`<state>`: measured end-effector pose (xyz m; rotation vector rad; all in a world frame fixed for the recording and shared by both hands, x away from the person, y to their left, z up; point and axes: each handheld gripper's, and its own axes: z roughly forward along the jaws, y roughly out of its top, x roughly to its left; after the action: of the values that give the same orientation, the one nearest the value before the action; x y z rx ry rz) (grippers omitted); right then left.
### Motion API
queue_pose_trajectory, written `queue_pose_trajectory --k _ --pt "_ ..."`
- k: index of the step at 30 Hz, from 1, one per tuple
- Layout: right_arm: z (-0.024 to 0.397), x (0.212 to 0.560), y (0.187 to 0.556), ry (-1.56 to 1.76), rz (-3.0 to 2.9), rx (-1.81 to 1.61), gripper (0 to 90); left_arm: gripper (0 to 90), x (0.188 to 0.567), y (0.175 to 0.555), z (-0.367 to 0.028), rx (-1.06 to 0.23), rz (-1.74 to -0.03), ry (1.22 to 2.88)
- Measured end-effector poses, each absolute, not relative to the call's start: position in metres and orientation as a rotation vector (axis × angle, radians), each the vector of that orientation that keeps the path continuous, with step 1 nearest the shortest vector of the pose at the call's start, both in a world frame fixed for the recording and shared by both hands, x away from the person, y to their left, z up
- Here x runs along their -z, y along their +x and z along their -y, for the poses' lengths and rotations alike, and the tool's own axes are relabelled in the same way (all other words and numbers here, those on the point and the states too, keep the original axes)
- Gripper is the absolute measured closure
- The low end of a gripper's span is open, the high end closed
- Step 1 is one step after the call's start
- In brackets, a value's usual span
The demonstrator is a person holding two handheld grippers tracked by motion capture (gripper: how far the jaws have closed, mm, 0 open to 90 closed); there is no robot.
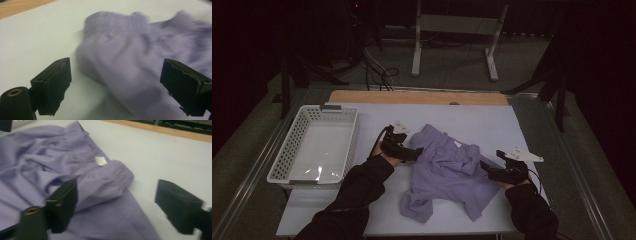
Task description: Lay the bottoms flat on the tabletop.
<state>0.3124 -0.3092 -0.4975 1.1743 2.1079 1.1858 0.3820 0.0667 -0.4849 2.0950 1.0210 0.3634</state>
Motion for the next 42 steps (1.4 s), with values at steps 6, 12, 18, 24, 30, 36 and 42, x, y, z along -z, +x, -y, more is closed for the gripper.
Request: queue_pose_trajectory --k 6,12,18,24,30,36,42 --pt "0.304 0.518 0.331 1.222 -2.204 -1.083 38.9 24.7 0.503 0.402 -0.063 -0.307 -1.084 2.104" --pt "0.302 0.527 0.335 1.224 -2.278 -0.975 54.2 34.5 0.518 0.416 -0.061 -0.222 -1.071 2.143" --pt "0.300 0.526 0.333 1.216 -2.278 -0.961 79.1 54.6 0.523 0.423 -0.058 -0.229 -1.081 2.167" --pt "0.299 0.522 0.331 1.213 -2.285 -0.950 90.0 87.4 0.517 0.417 -0.057 -0.229 -1.042 2.186" --pt "0.304 0.512 0.322 1.202 -2.274 -0.941 90.0 87.8 0.504 0.391 -0.074 -0.232 -1.044 2.141" --pt "0.308 0.501 0.313 1.184 -2.243 -0.957 90.0 87.6 0.498 0.366 -0.097 -0.190 -1.081 2.111" --pt "0.301 0.504 0.329 1.173 -2.219 -1.052 65.2 87.0 0.498 0.349 -0.109 -0.241 -1.145 2.075"
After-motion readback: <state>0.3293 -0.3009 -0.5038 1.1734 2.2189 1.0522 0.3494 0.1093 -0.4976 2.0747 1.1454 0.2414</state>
